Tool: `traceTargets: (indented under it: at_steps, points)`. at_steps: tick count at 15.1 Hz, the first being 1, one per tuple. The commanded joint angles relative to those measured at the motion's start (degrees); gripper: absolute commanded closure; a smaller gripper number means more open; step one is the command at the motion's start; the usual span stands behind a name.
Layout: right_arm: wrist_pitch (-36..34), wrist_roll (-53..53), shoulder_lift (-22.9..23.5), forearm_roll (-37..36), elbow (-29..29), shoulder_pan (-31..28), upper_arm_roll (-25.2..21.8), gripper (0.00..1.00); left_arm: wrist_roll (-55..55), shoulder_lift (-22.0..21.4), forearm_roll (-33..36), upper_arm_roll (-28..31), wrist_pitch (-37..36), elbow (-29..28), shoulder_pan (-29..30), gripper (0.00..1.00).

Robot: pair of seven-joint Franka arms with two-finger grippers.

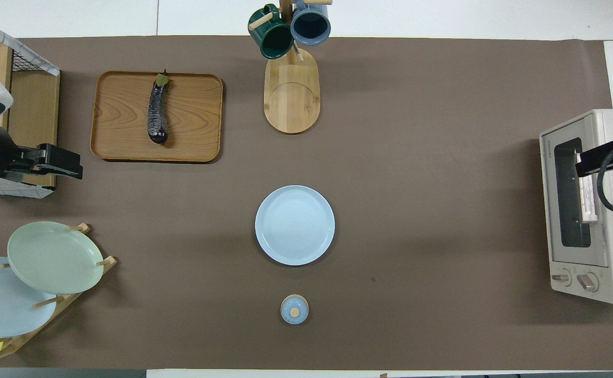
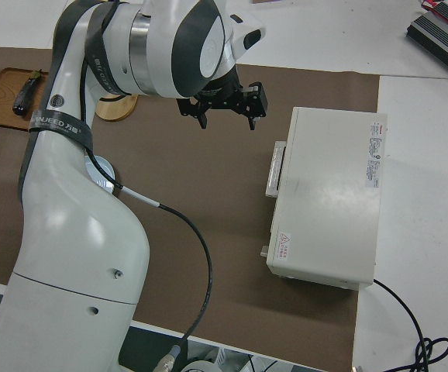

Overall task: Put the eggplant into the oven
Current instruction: 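Reach the left gripper to the eggplant on the wooden tray and grasp it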

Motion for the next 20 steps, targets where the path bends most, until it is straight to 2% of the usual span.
traceTargets:
  at_steps: [1,6,7,8,9,10,11,13,16,19,20]
  points:
    - [-0.92,-0.22,0.41,1.50,0.96,-0.21,0.09,0.00,-0.04,-0.13,-0.45,-0.22,1.80,-0.65,0.26,0.00]
    - [-0.83,-1.79,-1.43,2.03,-1.84,-0.38,1.32,0.00,0.05,-0.13,-0.45,-0.22,1.81,-0.57,0.26,0.00]
    - [-0.22,-3.71,-1.61,2.03,-2.29,-0.38,1.32,0.08,0.05,-0.13,-0.45,-0.22,1.72,-0.57,0.26,0.00]
    - [0.13,-3.56,-1.61,2.03,-2.29,-0.30,1.32,0.51,0.13,-0.13,-0.45,-0.22,1.81,-0.57,0.26,0.00]
    - [0.22,-3.38,-1.69,1.94,-2.73,-0.30,1.32,0.79,0.13,-0.13,-0.45,-0.22,1.81,-0.65,0.35,0.00]
    - [0.48,-3.12,-2.04,1.94,-3.77,-0.30,1.32,0.93,0.13,-0.22,-0.45,-0.22,1.99,-0.83,0.43,0.00]
    - [1.35,-3.03,-3.27,1.94,-5.96,-0.30,1.32,1.00,0.13,-0.22,-0.45,-0.22,2.42,-0.92,0.61,0.00]
    - [7.48,-2.16,-5.03,2.03,-10.88,-0.91,1.32,1.00,-0.39,-0.13,-0.45,-0.22,3.74,-1.01,0.26,0.00]
    - [9.71,5.12,-5.39,0.46,-12.31,-0.04,1.41,1.00,-0.83,1.00,-0.45,-0.22,6.11,-1.36,0.35,0.00]
    - [12.86,12.07,-5.21,-5.95,-16.16,1.72,1.41,1.00,-0.83,6.53,-0.45,-0.31,8.75,-0.04,0.26,0.00]
    - [13.92,12.78,-5.04,-7.88,-17.31,1.72,1.41,1.00,-0.83,10.03,-0.45,-0.31,9.80,1.96,0.26,0.00]
